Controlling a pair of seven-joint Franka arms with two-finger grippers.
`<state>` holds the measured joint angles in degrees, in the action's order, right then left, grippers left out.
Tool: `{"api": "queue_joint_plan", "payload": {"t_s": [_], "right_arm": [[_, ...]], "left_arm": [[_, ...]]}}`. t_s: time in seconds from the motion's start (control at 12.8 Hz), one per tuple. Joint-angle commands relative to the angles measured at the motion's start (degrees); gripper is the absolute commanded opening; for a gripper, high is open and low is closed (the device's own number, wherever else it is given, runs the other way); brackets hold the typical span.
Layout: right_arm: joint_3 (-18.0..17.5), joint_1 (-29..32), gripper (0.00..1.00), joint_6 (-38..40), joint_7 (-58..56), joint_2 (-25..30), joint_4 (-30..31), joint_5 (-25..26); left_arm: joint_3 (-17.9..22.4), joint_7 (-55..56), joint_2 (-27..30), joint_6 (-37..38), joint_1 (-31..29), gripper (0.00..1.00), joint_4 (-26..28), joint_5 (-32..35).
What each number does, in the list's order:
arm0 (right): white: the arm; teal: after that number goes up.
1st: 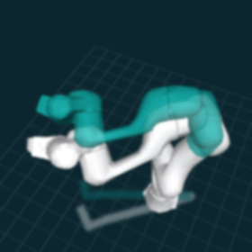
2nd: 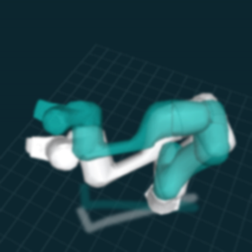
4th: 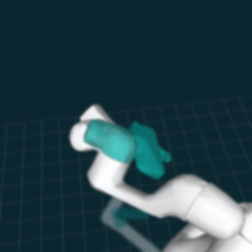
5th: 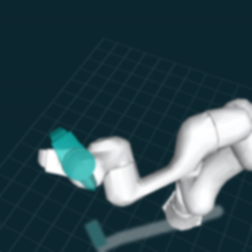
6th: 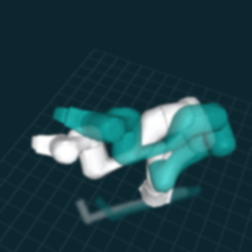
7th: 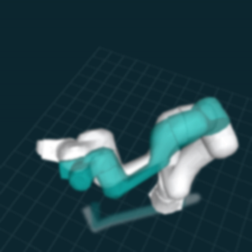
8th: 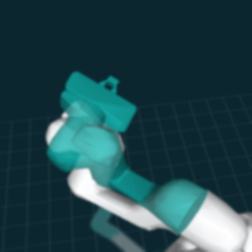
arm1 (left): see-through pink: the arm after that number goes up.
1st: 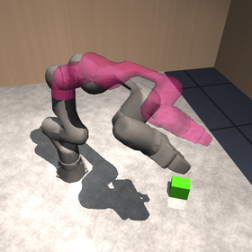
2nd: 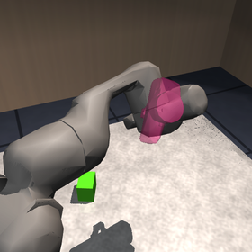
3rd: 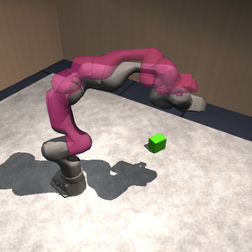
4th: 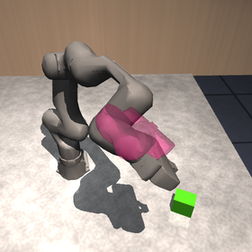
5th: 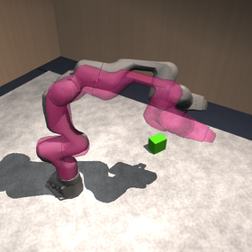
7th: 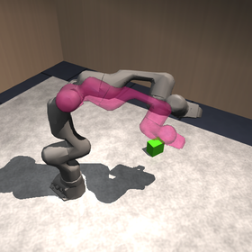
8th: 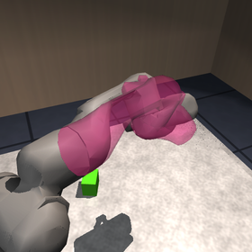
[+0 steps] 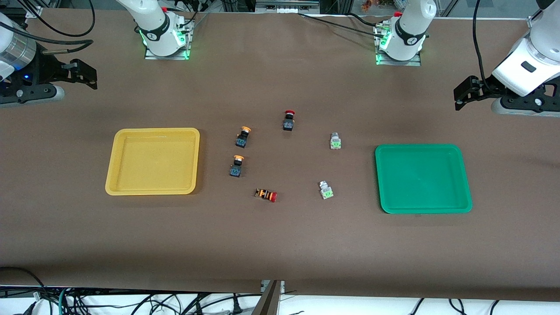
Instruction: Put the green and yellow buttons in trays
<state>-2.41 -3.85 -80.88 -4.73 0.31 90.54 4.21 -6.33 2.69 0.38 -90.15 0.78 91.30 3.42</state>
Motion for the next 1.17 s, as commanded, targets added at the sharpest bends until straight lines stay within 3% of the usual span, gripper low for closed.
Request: {"api": "queue_joint_plan", "payload": {"t_s": [0.0,0.55,0.86,1.1], "right_arm": [[0.04,0.08,1.0,1.16,0.77,-0.67,-1.77,-0.61],[0.04,0.07,1.0,1.34,1.3,-1.8,-1.77,-0.7],[-0.48,-0.89,1.0,0.46,1.3,-9.09,-1.68,-0.7],[-0.57,-5.63,1.0,-4.62,7.67,-14.88,-1.6,-2.89]], "left_arm": [[-0.18,0.3,-0.38,1.2,-0.08,1.0,-1.48,-0.7],[-0.79,0.39,-2.4,0.77,0.09,1.0,-1.39,-1.31],[-7.1,9.33,-11.52,-2.84,0.18,1.0,-1.3,-2.19],[-12.11,10.14,-18.81,-6.24,0.18,1.0,-0.34,-2.19]]}}
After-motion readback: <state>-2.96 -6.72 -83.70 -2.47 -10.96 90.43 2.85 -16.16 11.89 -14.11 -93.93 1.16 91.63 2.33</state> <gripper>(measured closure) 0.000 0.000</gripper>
